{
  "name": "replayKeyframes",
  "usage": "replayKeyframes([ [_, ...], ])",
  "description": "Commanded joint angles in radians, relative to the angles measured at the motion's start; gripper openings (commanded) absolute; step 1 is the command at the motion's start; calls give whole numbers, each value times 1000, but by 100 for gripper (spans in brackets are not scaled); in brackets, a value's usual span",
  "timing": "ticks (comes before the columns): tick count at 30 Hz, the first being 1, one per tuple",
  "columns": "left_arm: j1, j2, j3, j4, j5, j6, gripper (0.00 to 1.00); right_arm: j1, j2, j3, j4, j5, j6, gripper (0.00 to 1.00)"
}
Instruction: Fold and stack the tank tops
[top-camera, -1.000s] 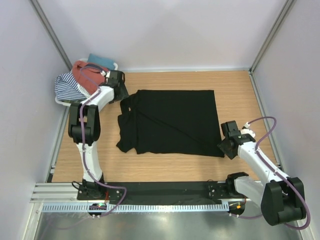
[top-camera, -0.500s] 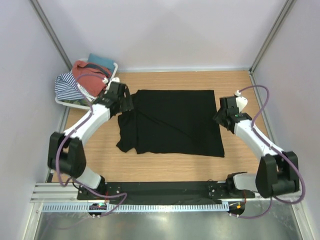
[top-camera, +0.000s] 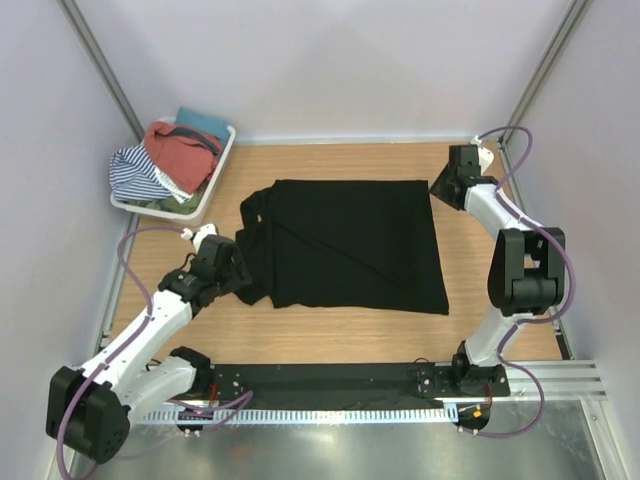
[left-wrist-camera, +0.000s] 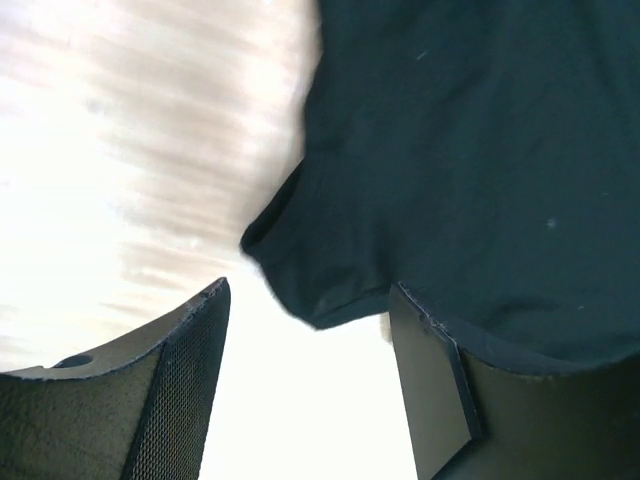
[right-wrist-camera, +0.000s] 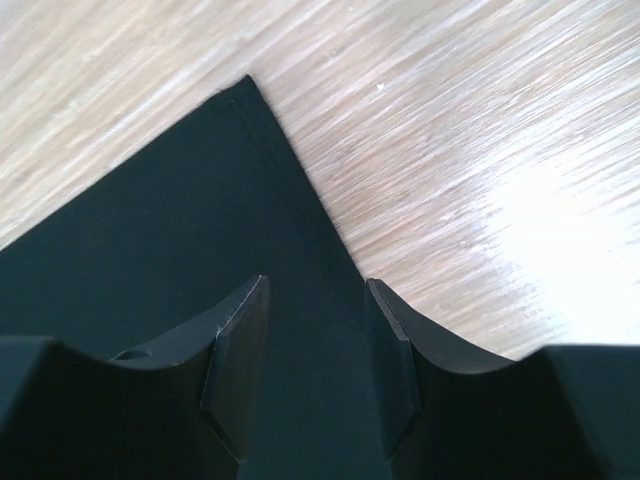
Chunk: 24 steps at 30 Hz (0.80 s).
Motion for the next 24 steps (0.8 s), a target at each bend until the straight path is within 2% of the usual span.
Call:
replayKeyframes([
  [1, 1, -30, -41, -53, -2, -86, 66, -9, 54, 49, 20, -23, -8, 49],
  [9, 1, 67, -91, 42, 4, -74, 60, -10, 77, 36, 41, -65, -4, 51],
  [12, 1, 136, -91, 115, 37, -50, 51, -10, 60, 19, 41, -65, -10, 51],
  [16, 2, 219, -77, 184, 38, -39, 50, -10, 47, -3, 55, -100, -13, 51],
  [18, 2, 245, -72, 201, 41, -39, 40, -10, 41, -9, 53, -101, -16, 51],
  [19, 2, 265, -74, 218, 44, -38, 33, -10, 39, -10, 52, -98, -18, 51],
  [20, 2, 273, -71, 218, 42, -38, 9, -10, 39, -12, 55, -95, -15, 51],
  [21, 2, 277, -63, 214, 42, -38, 0, -10, 37, -13, 52, -95, -13, 51],
  [24, 4, 270, -52, 178, 2, -45, 0, -10, 39, -13, 53, -106, -13, 51],
])
